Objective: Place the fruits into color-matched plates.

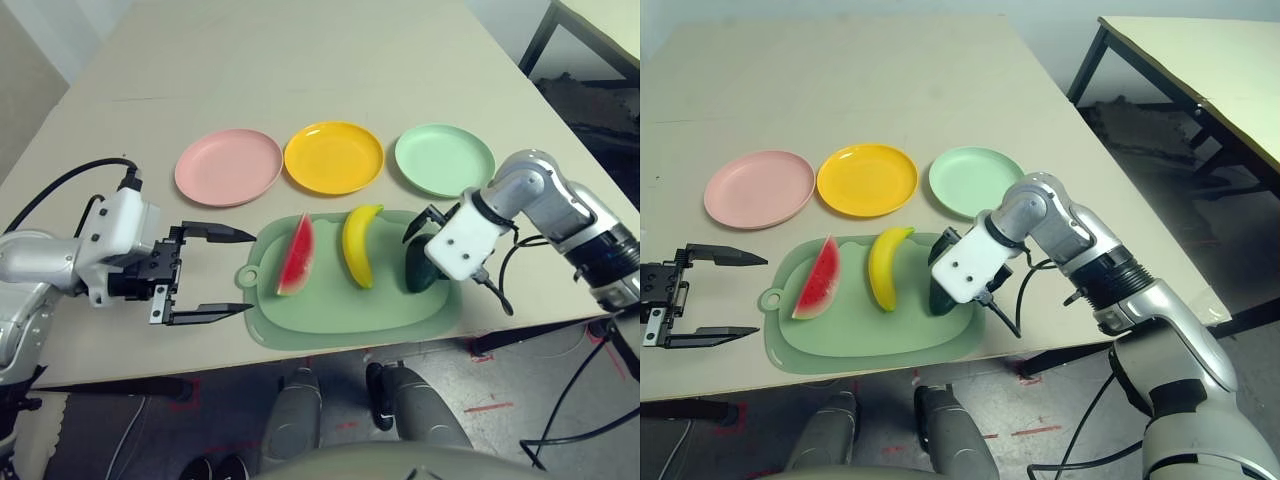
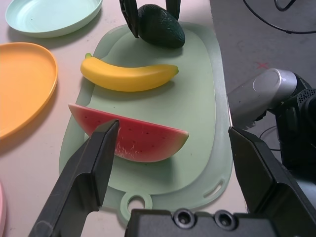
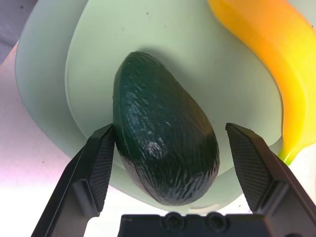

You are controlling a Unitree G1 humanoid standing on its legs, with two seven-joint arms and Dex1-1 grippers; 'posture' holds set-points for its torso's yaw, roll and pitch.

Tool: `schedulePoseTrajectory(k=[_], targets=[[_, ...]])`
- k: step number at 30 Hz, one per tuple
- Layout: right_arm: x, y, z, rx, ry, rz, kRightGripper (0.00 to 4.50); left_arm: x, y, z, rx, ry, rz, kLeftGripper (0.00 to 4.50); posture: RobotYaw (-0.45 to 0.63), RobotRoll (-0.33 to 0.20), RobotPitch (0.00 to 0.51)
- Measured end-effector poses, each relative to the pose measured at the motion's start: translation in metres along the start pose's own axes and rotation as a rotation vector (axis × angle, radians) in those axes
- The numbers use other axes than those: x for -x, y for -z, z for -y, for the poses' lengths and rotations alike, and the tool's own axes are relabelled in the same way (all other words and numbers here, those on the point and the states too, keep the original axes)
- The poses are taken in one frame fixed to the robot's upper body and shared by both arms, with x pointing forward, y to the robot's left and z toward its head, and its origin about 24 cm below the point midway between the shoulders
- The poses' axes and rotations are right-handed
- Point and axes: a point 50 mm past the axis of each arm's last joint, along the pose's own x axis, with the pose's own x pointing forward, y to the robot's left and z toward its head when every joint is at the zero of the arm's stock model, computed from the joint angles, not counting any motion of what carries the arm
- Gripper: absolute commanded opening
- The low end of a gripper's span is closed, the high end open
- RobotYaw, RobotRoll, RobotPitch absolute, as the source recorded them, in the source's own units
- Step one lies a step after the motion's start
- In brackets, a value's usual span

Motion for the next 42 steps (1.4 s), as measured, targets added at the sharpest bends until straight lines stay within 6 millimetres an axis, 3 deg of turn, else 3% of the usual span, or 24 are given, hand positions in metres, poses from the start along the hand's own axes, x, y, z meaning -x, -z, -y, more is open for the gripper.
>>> schedulePoseTrajectory(k=[3, 16, 22, 25, 32, 37, 42], targets=[[0.000, 0.000, 0.000, -0.012, -0.001, 0.000, 3.17, 0.000, 0.000, 0.000, 0.001, 0.000, -0.001, 4.50, 0.03, 0.000, 0.163], [0.003, 0.000, 0.002, -0.043, -0.005, 0.000, 3.10, 0.001, 0.001, -0.001, 0.004, -0.004, -0.005, 4.50, 0.02, 0.000, 0.161], [0.039, 0.004, 0.031, -0.052, 0.104, -0.067, 3.10, -0.004, -0.011, -0.010, 0.002, -0.064, 0.098, 4.50, 0.01, 0.000, 0.163], [0.049, 0.017, 0.039, -0.120, 0.158, -0.112, 3.10, -0.008, -0.017, -0.015, 0.029, -0.103, 0.115, 4.50, 0.01, 0.000, 0.162], [0.073, 0.073, 0.042, -0.325, 0.306, -0.353, 3.10, -0.012, -0.018, -0.025, 0.141, -0.193, 0.101, 4.50, 0.03, 0.000, 0.165], [0.055, 0.101, 0.026, -0.438, 0.332, -0.456, 3.10, -0.016, -0.019, -0.029, 0.164, -0.236, 0.067, 4.50, 0.04, 0.000, 0.167], [0.045, 0.110, 0.020, -0.467, 0.361, -0.503, 3.06, -0.015, -0.020, -0.031, 0.171, -0.267, 0.019, 4.50, 0.05, 0.000, 0.164]])
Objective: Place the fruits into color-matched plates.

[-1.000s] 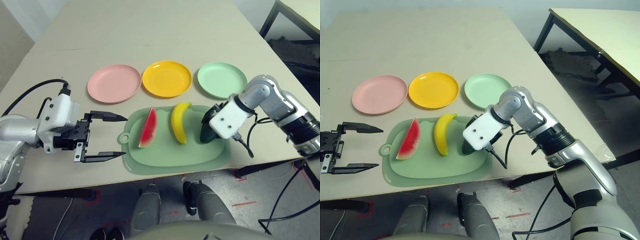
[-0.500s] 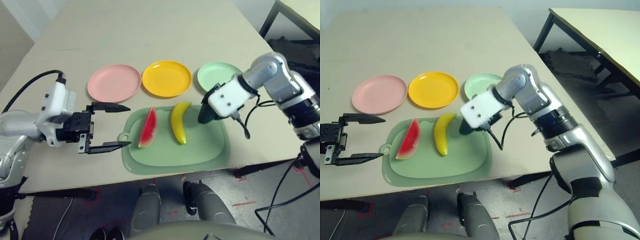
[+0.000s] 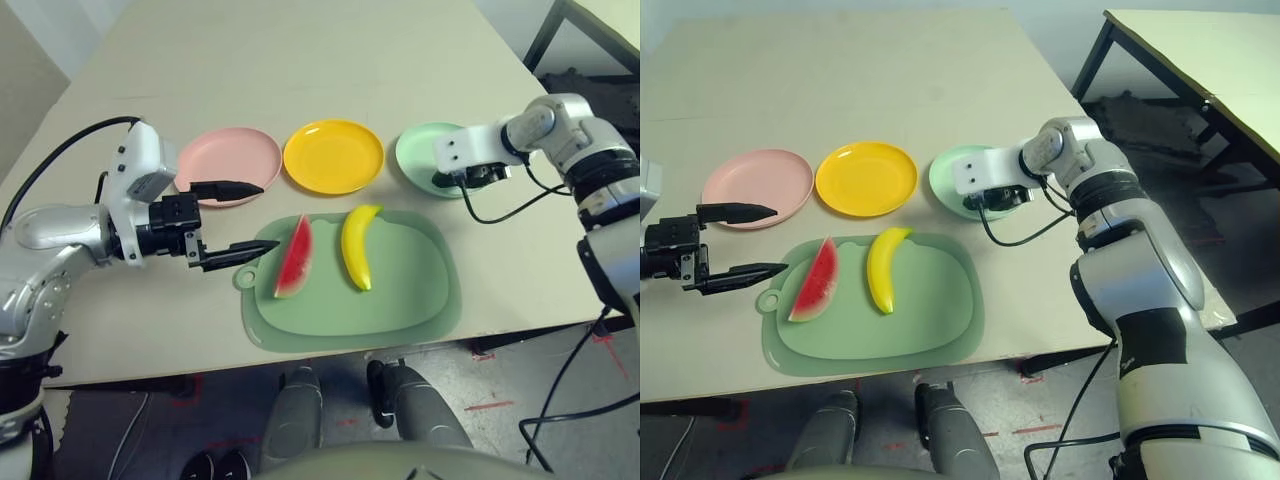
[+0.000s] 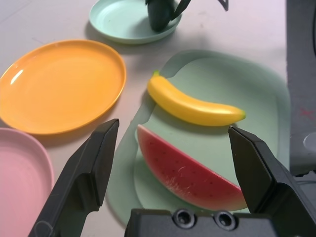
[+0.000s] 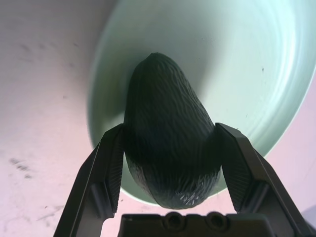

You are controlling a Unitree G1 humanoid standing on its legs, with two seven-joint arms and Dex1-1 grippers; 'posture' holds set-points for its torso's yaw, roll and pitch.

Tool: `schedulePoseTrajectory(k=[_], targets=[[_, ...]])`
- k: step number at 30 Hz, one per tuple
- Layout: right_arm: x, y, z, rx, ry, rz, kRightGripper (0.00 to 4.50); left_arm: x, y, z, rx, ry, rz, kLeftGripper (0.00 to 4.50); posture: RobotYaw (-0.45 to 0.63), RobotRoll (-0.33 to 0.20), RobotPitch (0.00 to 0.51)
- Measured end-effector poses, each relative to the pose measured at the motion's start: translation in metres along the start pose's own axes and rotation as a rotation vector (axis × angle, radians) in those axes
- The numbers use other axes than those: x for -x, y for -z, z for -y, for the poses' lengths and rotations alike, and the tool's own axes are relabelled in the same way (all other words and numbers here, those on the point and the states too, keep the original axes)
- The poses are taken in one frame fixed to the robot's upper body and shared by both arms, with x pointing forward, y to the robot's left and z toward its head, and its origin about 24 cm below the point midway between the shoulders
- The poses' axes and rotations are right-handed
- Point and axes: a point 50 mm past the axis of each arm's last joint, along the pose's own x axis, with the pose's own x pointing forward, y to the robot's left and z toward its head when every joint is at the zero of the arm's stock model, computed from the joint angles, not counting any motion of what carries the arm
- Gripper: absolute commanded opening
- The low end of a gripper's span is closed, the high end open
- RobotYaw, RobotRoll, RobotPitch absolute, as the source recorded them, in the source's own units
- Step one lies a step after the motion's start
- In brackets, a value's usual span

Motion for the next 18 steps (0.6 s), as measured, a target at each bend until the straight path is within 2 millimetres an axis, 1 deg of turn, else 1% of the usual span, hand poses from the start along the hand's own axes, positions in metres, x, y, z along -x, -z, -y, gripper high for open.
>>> schedulePoseTrajectory(k=[1, 3, 4, 5, 8, 11, 12, 13, 15, 17, 18], targets=[[-0.001, 0.000, 0.000, 0.000, 0.004, -0.003, 3.05, 0.000, 0.000, 0.000, 0.002, -0.003, -0.006, 4.50, 0.05, 0.000, 0.163], [-0.002, 0.001, 0.000, 0.005, 0.013, -0.009, 3.82, 0.001, 0.000, -0.001, 0.005, -0.005, -0.017, 4.50, 0.05, 0.000, 0.163], [-0.002, 0.001, -0.001, 0.006, 0.015, -0.011, 4.07, 0.002, 0.000, -0.001, 0.006, -0.006, -0.020, 4.50, 0.04, 0.000, 0.163], [-0.003, 0.001, -0.001, 0.007, 0.018, -0.012, 4.46, 0.002, 0.000, -0.001, 0.006, -0.006, -0.022, 4.50, 0.04, 0.000, 0.163], [0.003, -0.004, 0.007, 0.036, 0.039, -0.004, 4.49, 0.002, 0.000, -0.001, 0.005, -0.001, -0.025, 4.50, 0.04, 0.000, 0.163], [0.017, -0.014, 0.024, 0.092, 0.076, 0.018, 4.49, 0.002, -0.001, 0.000, -0.004, 0.009, -0.027, 4.50, 0.04, 0.000, 0.165], [0.023, -0.021, 0.029, 0.124, 0.082, 0.045, 4.49, 0.003, -0.001, 0.000, -0.013, 0.016, -0.031, 4.50, 0.03, 0.000, 0.170], [0.028, -0.028, 0.035, 0.159, 0.087, 0.078, 4.49, 0.004, -0.002, -0.001, -0.025, 0.020, -0.040, 4.50, 0.03, 0.000, 0.170], [0.039, -0.051, 0.044, 0.245, 0.068, 0.177, 4.49, 0.007, -0.004, -0.001, -0.050, 0.043, -0.055, 4.50, 0.03, 0.000, 0.172], [0.047, -0.077, 0.046, 0.342, 0.039, 0.286, 4.49, 0.009, -0.005, -0.001, -0.076, 0.085, -0.057, 4.50, 0.02, 0.000, 0.175], [0.051, -0.092, 0.044, 0.404, 0.019, 0.351, 4.49, 0.011, -0.007, 0.001, -0.104, 0.118, -0.061, 4.50, 0.02, 0.000, 0.175]])
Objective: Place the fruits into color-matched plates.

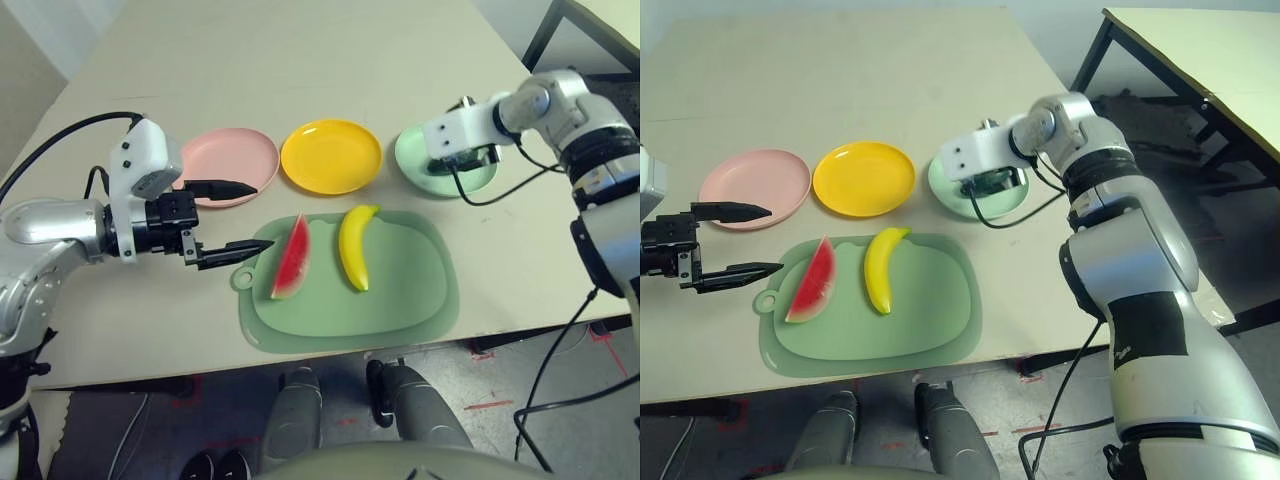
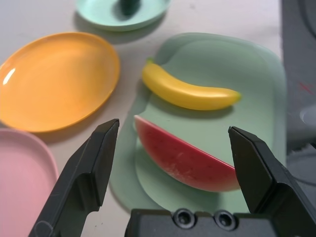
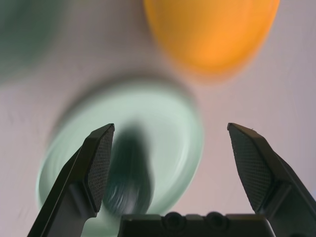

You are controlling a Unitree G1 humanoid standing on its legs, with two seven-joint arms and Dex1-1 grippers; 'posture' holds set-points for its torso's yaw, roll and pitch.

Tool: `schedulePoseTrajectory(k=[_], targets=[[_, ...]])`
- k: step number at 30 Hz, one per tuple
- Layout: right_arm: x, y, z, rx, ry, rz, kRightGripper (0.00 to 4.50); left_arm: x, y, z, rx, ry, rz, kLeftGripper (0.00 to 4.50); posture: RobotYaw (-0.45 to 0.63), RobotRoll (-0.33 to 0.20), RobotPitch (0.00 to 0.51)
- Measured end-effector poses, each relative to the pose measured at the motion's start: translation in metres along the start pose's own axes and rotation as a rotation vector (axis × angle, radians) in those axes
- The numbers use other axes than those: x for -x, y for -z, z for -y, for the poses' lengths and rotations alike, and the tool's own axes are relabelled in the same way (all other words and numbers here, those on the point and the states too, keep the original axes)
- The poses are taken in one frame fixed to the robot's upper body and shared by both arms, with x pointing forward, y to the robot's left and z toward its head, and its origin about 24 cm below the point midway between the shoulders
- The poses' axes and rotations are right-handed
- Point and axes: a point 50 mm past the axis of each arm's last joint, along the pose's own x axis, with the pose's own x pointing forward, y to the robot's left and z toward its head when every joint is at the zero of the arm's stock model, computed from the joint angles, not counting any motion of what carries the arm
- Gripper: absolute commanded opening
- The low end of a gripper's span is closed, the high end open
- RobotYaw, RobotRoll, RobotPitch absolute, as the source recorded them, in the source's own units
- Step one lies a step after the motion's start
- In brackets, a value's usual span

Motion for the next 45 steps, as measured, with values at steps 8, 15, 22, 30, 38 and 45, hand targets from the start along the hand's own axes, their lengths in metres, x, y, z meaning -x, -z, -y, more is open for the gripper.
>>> schedulePoseTrajectory(k=[8, 15, 22, 30, 38, 45], targets=[[-0.021, -0.060, -0.035, 0.140, -0.180, 0.261, 4.49, 0.016, 0.001, -0.001, -0.074, 0.109, -0.064, 4.50, 0.05, 0.000, 0.180], [-0.044, -0.075, -0.048, 0.152, -0.250, 0.299, 4.49, 0.023, 0.006, 0.001, -0.096, 0.147, -0.138, 4.50, 0.05, 0.000, 0.180], [-0.062, -0.077, -0.032, 0.153, -0.223, 0.262, 4.49, 0.027, 0.011, 0.000, -0.098, 0.137, -0.176, 4.50, 0.06, 0.000, 0.184], [-0.084, -0.083, -0.036, 0.165, -0.278, 0.266, 4.49, 0.027, 0.011, 0.000, -0.101, 0.126, -0.181, 4.50, 0.07, 0.000, 0.188], [-0.095, -0.087, -0.036, 0.177, -0.321, 0.244, 4.19, 0.028, 0.012, -0.002, -0.105, 0.110, -0.184, 4.50, 0.07, 0.000, 0.191], [-0.094, -0.079, -0.042, 0.112, -0.401, 0.190, 1.89, 0.028, 0.011, -0.003, -0.110, 0.103, -0.176, 4.50, 0.06, 0.000, 0.189]])
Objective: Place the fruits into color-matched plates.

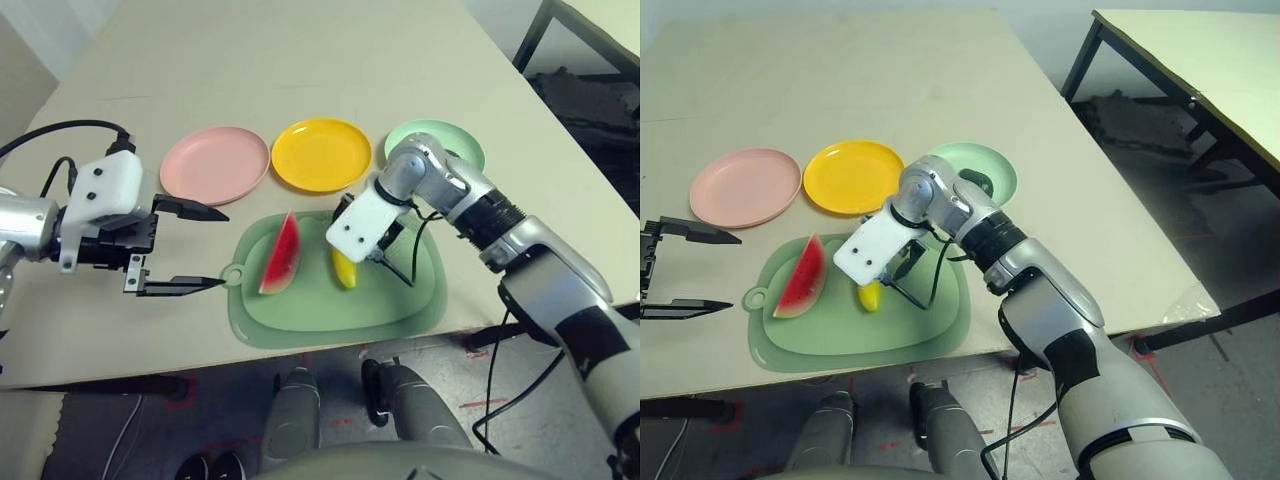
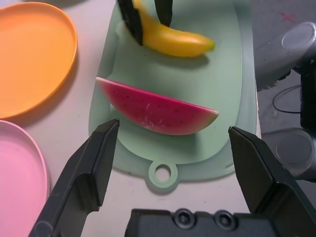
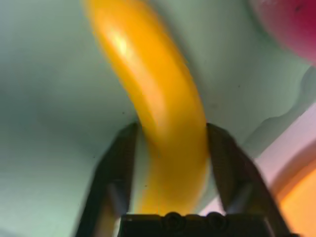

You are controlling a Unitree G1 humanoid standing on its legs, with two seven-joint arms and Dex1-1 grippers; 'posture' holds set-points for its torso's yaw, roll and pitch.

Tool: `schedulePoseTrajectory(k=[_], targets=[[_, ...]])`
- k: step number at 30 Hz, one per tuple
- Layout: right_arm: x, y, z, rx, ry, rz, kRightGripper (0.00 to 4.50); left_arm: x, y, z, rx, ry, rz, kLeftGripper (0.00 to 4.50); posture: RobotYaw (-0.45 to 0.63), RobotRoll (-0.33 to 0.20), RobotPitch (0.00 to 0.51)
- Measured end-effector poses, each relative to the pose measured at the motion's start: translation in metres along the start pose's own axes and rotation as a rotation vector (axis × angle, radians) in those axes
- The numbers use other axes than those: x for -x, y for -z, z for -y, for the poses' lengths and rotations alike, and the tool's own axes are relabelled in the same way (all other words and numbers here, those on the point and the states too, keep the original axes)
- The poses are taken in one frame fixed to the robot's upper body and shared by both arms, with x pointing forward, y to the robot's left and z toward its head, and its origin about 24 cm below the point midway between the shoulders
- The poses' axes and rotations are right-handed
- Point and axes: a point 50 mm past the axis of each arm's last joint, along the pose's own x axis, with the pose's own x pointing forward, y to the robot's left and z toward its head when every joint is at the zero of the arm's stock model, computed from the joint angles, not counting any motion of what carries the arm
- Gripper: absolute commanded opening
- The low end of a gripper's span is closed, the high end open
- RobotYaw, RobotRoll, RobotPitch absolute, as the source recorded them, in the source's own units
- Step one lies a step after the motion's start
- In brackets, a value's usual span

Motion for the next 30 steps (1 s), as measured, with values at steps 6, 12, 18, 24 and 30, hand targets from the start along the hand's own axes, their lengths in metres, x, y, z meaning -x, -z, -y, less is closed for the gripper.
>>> schedulePoseTrajectory(k=[6, 12, 18, 24, 30], targets=[[0.010, 0.009, -0.013, -0.056, -0.051, -0.032, 1.68, 0.000, 0.000, -0.001, -0.001, -0.010, 0.009, 4.50, 0.05, 0.000, 0.186], [0.043, 0.021, -0.001, -0.156, 0.043, -0.067, 1.68, -0.005, 0.004, -0.004, 0.068, -0.080, 0.058, 4.50, 0.05, 0.000, 0.187], [0.079, 0.031, 0.040, -0.289, 0.393, -0.074, 1.68, -0.003, 0.007, -0.014, 0.190, -0.248, 0.060, 4.50, 0.06, 0.000, 0.190], [0.059, 0.038, 0.054, -0.431, 0.564, -0.026, 1.68, -0.004, 0.010, -0.019, 0.232, -0.365, 0.023, 4.50, 0.08, 0.000, 0.188], [0.041, 0.040, 0.059, -0.507, 0.651, -0.032, 1.68, -0.003, 0.012, -0.019, 0.241, -0.384, 0.003, 4.50, 0.09, 0.000, 0.190]])
